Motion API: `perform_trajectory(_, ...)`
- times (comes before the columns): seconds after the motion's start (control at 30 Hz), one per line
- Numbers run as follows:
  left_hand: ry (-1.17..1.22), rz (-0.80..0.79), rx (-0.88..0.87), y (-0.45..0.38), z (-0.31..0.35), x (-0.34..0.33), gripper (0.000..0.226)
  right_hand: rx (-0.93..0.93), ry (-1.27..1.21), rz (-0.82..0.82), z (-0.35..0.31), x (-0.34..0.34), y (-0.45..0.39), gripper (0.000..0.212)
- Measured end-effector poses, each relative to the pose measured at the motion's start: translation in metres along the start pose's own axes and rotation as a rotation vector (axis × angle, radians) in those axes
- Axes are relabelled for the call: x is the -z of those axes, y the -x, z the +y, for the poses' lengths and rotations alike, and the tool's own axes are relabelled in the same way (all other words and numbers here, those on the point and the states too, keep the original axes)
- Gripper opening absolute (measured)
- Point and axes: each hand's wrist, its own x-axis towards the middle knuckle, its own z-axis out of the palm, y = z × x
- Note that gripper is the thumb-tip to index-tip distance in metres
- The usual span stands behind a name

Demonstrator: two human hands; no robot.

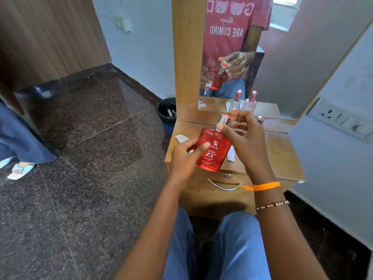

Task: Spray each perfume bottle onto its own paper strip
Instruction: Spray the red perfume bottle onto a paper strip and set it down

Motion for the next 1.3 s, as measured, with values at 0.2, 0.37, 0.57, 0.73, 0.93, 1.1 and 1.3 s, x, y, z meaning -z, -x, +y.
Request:
perform_trajectory(0.2,0.013,0.011,0.032,0.004,-0.004,-0.005,0.033,-0.001,-0.001,0.045,-0.006,-0.003,-0.009,0.02)
perform_trajectory(0.37,0.049,-0.091,0.046,0.004,0.002,-0.003,0.017,-0.019,-0.116,-0.043,-0.005,0.006,-0.011,0.019)
perform_trajectory(0.57,0.149,-0.282,0.099,0.007,0.007,0.008,0.031,0.04,-0.362,-0.351,-0.003,0.023,-0.011,0.024)
perform_trajectory(0.73,0.181,-0.299,0.114,0.011,0.004,0.006,0.036,0.002,-0.534,-0.517,0.0,0.032,-0.006,0.031)
perform_trajectory(0.93,0.099,-0.069,0.008,0.012,0.007,-0.009,0.017,0.008,-0.146,-0.063,0.001,0.012,0.001,0.027)
perform_trajectory(1.1,0.127,-0.1,0.028,0.012,0.007,-0.007,0.03,-0.005,-0.218,0.023,-0.004,0.009,-0.001,0.025)
perform_trajectory(1.3,0.112,-0.199,0.093,0.008,0.01,0.0,0.029,0.021,-0.348,-0.16,-0.002,0.02,-0.003,0.023)
